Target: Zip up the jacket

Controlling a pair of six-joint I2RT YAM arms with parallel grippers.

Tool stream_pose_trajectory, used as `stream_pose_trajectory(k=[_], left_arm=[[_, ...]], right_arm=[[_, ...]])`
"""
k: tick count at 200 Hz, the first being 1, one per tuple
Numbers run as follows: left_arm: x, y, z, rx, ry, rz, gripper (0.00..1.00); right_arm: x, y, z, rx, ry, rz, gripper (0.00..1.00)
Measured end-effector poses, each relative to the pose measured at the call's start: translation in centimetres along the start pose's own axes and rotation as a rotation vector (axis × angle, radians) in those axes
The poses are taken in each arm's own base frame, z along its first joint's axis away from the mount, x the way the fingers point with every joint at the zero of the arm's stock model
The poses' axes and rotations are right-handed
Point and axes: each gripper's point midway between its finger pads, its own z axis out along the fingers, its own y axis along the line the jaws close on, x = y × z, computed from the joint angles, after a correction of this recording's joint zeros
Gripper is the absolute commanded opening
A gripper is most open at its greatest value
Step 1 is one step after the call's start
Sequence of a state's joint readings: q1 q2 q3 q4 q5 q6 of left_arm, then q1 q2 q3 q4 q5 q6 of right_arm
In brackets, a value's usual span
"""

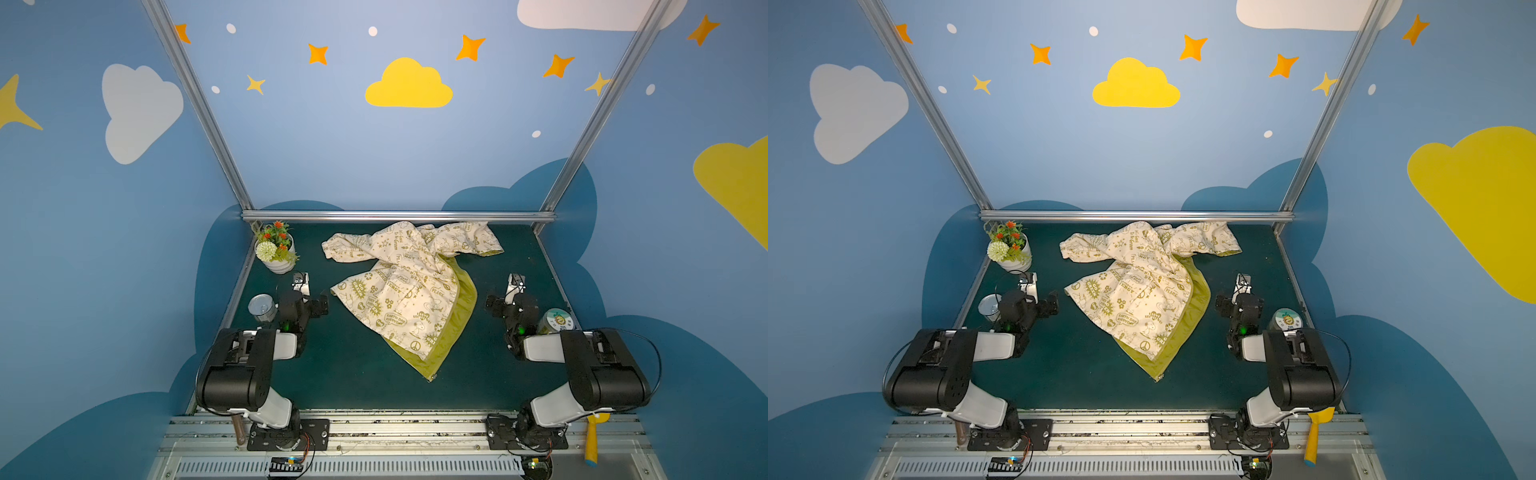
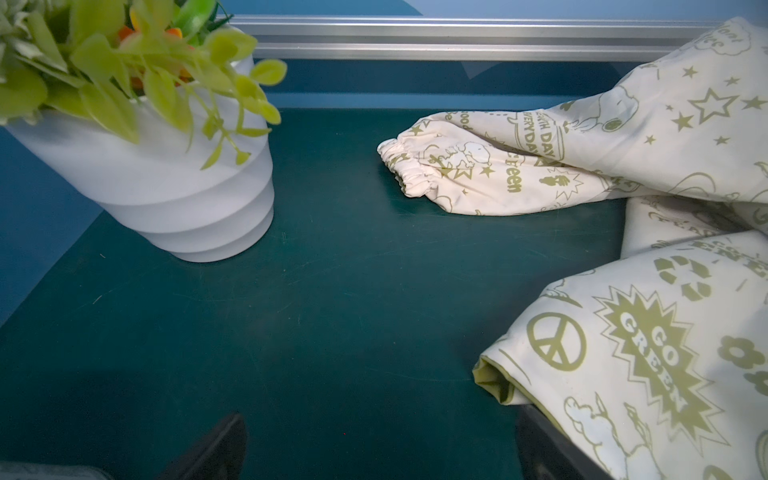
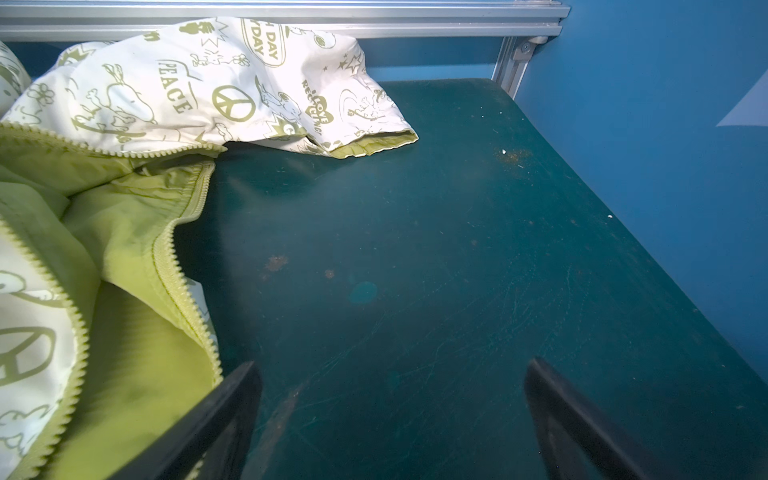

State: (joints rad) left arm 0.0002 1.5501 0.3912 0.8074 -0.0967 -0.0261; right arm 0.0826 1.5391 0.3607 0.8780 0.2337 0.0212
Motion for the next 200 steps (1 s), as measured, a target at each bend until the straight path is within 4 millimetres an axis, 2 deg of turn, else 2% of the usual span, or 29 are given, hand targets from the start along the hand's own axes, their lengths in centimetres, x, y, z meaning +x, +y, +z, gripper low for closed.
stream_pose_trajectory(k=[32, 47, 55, 63, 86, 96, 106, 114, 124, 152, 162, 174, 200], left_arm=[[-0.3, -0.2, -0.2, 0.004, -0.005, 0.011, 1.0], [-1.4, -0.3, -0.9, 0.002, 0.019, 0.021, 1.0], [-3.3, -0.4, -1.4, 0.0, 0.019, 0.022, 1.0], [-6.8, -0.6, -2.0, 0.003, -0.017, 0.02, 1.0], [-16.9, -1.3, -5.4, 0.022, -0.165, -0.033, 1.0], [-19.4, -1.8, -7.2, 0.05, -0.207, -0.068, 1.0], [-20.3, -3.0, -8.5, 0.105, -0.213, -0.109, 1.0], [-20.0, -4.0, -9.1, 0.145, -0.192, -0.14, 1.0], [-18.8, -5.8, -9.5, 0.2, -0.14, -0.176, 1.0], [-13.6, -12.1, -10.2, 0.358, 0.044, -0.239, 1.0], [-11.7, -14.2, -10.7, 0.407, 0.107, -0.254, 1.0], [-9.4, -16.7, -11.5, 0.458, 0.177, -0.27, 1.0], [-3.9, -20.9, -12.7, 0.522, 0.338, -0.292, 1.0]], right_arm=[[-0.2, 0.0, -0.1, 0.0, -0.004, -0.001, 0.99], [-1.0, 0.3, -1.0, 0.008, -0.005, -0.023, 0.99], [-1.8, 0.8, -1.8, 0.01, 0.01, -0.032, 0.99], [-3.5, 1.5, -2.7, 0.001, 0.017, -0.019, 0.99], [-11.3, 2.9, -6.0, -0.05, -0.004, 0.125, 0.99], [-13.6, 3.4, -7.6, -0.083, -0.004, 0.205, 0.99], [-13.9, 4.0, -8.9, -0.124, 0.029, 0.28, 0.99], [-12.8, 4.9, -9.7, -0.16, 0.086, 0.324, 0.99], [-10.5, 6.3, -10.3, -0.206, 0.191, 0.373, 0.99], [-1.1, 10.7, -11.5, -0.304, 0.566, 0.452, 0.99], [1.3, 11.7, -12.2, -0.317, 0.671, 0.466, 0.99], [2.7, 12.8, -12.9, -0.34, 0.756, 0.495, 0.99], [3.6, 14.1, -13.2, -0.358, 0.826, 0.56, 0.99]])
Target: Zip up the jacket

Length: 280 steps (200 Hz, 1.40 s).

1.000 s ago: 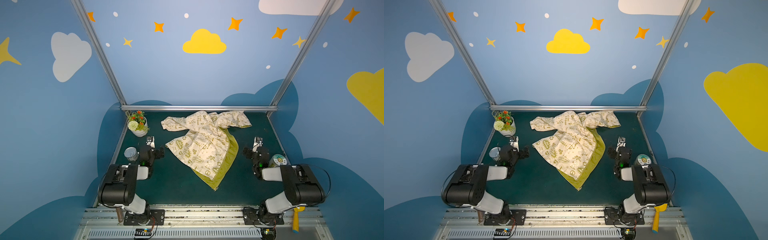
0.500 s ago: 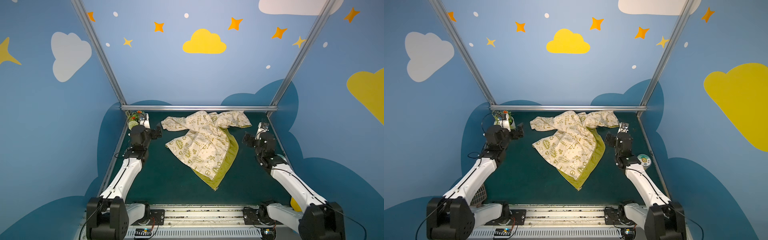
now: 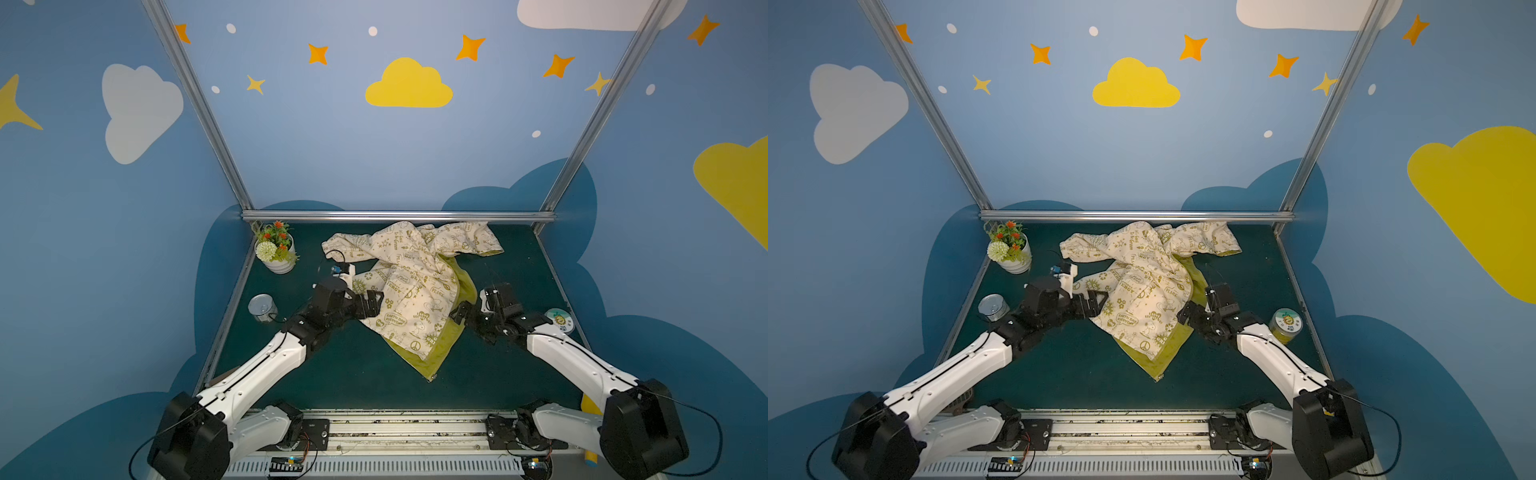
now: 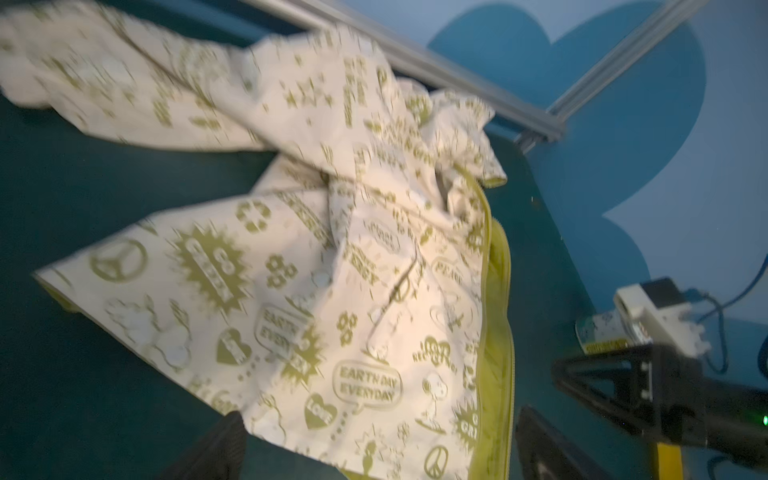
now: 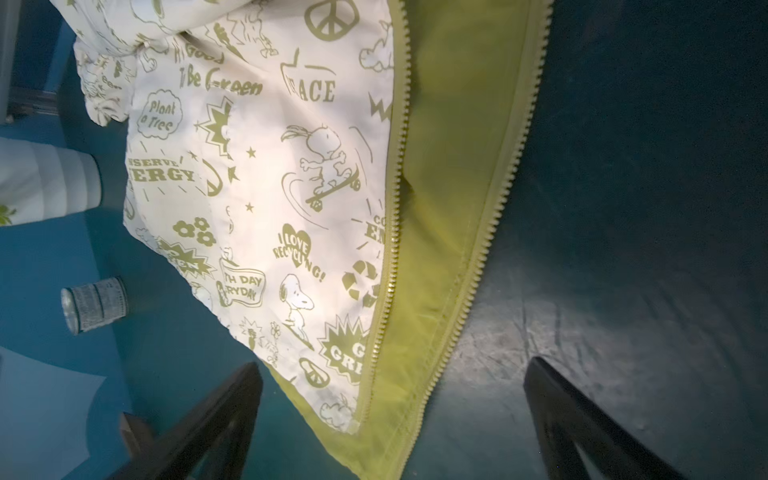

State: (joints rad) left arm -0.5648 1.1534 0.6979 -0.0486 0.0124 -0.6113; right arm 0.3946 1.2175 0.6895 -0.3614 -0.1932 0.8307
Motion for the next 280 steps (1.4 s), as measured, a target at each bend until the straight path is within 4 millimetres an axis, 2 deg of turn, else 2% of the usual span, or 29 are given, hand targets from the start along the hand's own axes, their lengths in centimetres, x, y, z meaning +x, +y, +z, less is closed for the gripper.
stream_pose_trajectory(k=[27, 41, 56, 100, 141, 228, 280], left_arm=[[5.8, -1.2, 2.1, -0.009, 0.145, -0.024, 1.0], [7.6, -1.4, 2.7, -0.018, 0.186, -0.047, 1.0], [8.4, -1.3, 2.9, -0.021, 0.197, -0.083, 1.0], [9.0, -0.5, 3.1, -0.033, 0.184, -0.169, 1.0], [8.7, -0.9, 3.2, -0.017, 0.172, -0.212, 1.0], [9.5, -1.2, 3.9, -0.005, 0.205, -0.264, 1.0], [10.2, -1.3, 4.5, 0.011, 0.247, -0.299, 1.0]], right_arm=[[0.4, 0.6, 1.2, -0.034, 0.047, 0.049, 0.99], [0.7, 0.7, 1.8, -0.04, 0.068, 0.064, 0.99], [0.8, 0.9, 2.3, -0.055, 0.084, 0.074, 0.99], [1.0, 1.6, 4.3, -0.1, 0.13, 0.09, 0.99], [1.3, 1.4, 5.8, -0.102, 0.169, 0.096, 0.99], [-1.0, 3.1, 6.6, -0.16, 0.136, 0.026, 0.99], [-1.7, 3.9, 6.1, -0.218, 0.124, -0.002, 0.99]])
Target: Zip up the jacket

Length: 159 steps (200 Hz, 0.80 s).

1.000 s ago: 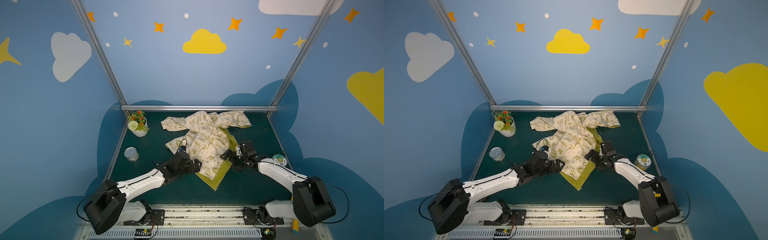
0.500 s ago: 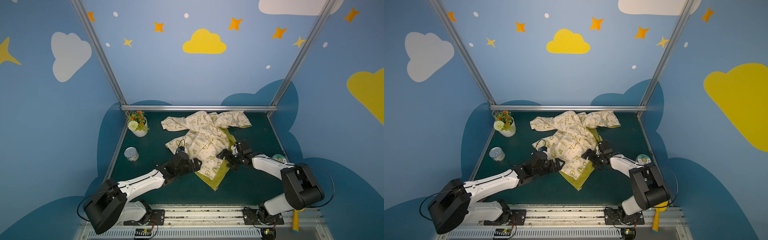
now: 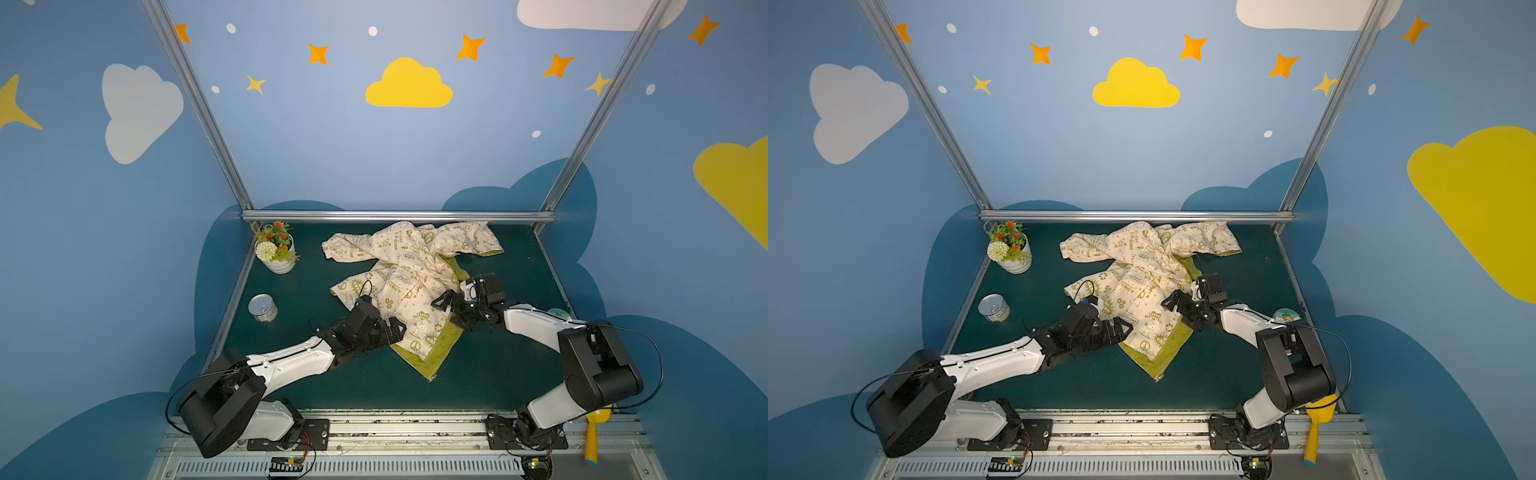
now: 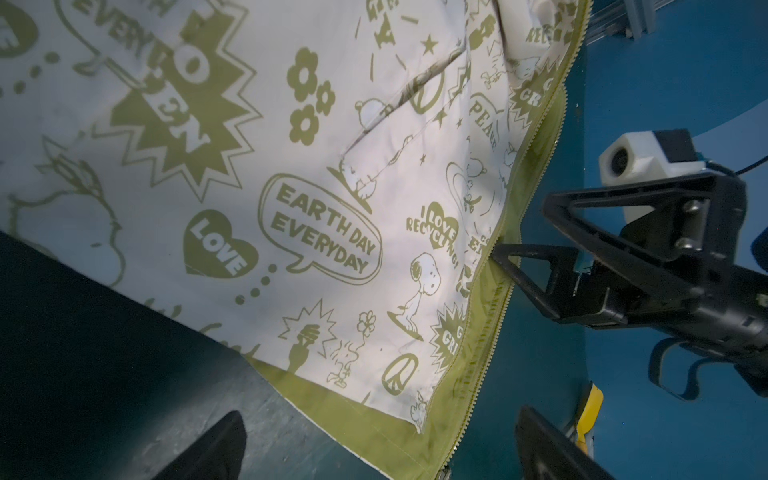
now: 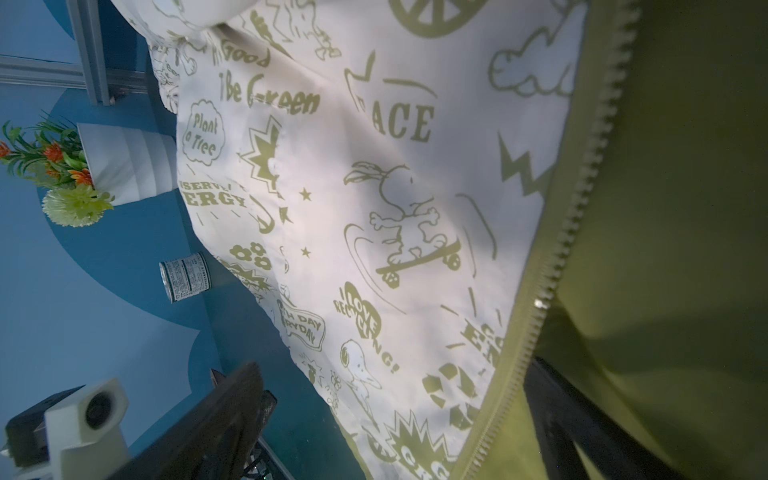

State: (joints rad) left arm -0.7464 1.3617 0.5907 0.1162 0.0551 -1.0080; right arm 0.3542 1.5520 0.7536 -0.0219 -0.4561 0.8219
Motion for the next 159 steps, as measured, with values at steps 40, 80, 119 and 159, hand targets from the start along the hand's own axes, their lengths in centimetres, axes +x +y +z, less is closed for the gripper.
stream_pose_trajectory(k=[40, 80, 119, 159], left_arm=[[0.5, 0.0, 0.4, 0.009, 0.031, -0.02, 1.0], [0.3, -0.5, 0.0, 0.028, 0.022, -0.031, 1.0], [0.0, -1.0, -0.4, 0.044, 0.012, -0.037, 1.0], [0.2, -0.8, -0.3, 0.043, 0.016, -0.049, 1.0]], right_arm=[[-0.1, 0.6, -0.5, -0.058, -0.012, -0.017, 0.99], [0.0, -0.2, -0.7, -0.049, -0.017, -0.002, 0.99], [0.0, -1.4, -1.0, -0.05, -0.03, 0.025, 0.99], [-0.4, -0.5, -1.1, -0.099, -0.034, 0.008, 0.97]])
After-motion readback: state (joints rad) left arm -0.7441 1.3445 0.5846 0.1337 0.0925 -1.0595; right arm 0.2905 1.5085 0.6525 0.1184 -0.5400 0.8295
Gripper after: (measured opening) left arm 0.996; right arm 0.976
